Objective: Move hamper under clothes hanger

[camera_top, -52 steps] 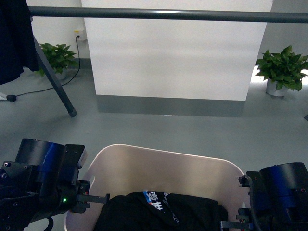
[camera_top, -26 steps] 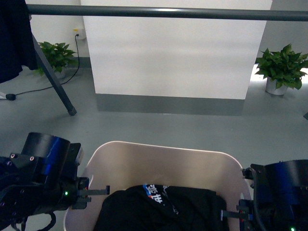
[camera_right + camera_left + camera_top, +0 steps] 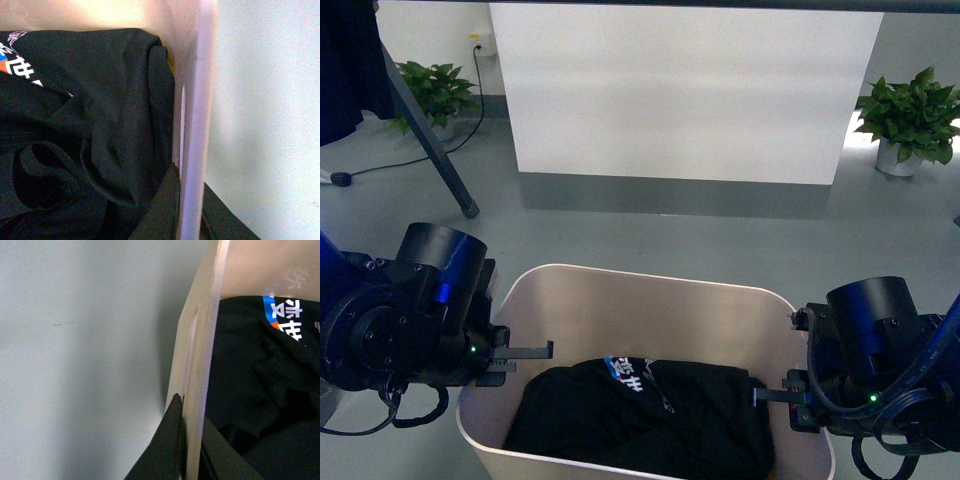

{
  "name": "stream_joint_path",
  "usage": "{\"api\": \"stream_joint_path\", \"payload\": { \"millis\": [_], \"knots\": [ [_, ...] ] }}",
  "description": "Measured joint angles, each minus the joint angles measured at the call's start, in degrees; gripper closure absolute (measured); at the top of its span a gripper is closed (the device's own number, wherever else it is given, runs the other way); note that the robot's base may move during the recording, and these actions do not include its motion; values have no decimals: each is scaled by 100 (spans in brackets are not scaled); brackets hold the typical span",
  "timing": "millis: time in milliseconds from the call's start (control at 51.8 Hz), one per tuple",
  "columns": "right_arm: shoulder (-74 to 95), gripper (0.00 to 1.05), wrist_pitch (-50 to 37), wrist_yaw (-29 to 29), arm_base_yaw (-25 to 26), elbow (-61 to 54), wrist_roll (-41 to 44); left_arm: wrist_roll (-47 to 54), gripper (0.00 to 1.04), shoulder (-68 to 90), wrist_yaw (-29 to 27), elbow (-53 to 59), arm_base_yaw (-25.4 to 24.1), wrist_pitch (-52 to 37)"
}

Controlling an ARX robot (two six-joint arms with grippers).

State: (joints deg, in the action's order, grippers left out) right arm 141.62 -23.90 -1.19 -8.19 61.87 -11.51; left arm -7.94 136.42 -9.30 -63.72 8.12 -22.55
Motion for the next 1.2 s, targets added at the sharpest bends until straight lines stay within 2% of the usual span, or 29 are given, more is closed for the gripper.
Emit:
{"api": "stream_joint_path", "payload": {
  "millis": [425, 444, 464, 618, 773, 1043, 1082, 1198],
  "knots": [
    [323, 100, 313, -199, 13, 472, 210, -109, 101, 343, 46, -310, 96, 249],
    [330, 100, 313, -208, 13, 476, 210, -129, 100, 352, 46, -326, 98, 275],
    [356, 100, 313, -232, 20, 490, 210, -168, 95, 372, 26, -350, 105, 328],
    [411, 75, 273, -555, 63, 501, 269, -273, 68, 372, -50, -444, 83, 321],
    [369, 56, 155, -647, 116, 463, 269, -275, 51, 354, -131, -446, 70, 310],
    [-514, 10, -157, -756, 219, -87, 319, -245, 5, -372, -219, -391, 52, 278],
    [-756, 6, -238, -756, 223, -212, 326, -223, 6, -560, -229, -356, 55, 247],
    [-1563, 8, -507, -752, 221, -636, 334, -13, 7, -1220, -315, -142, 81, 11]
  ]
}}
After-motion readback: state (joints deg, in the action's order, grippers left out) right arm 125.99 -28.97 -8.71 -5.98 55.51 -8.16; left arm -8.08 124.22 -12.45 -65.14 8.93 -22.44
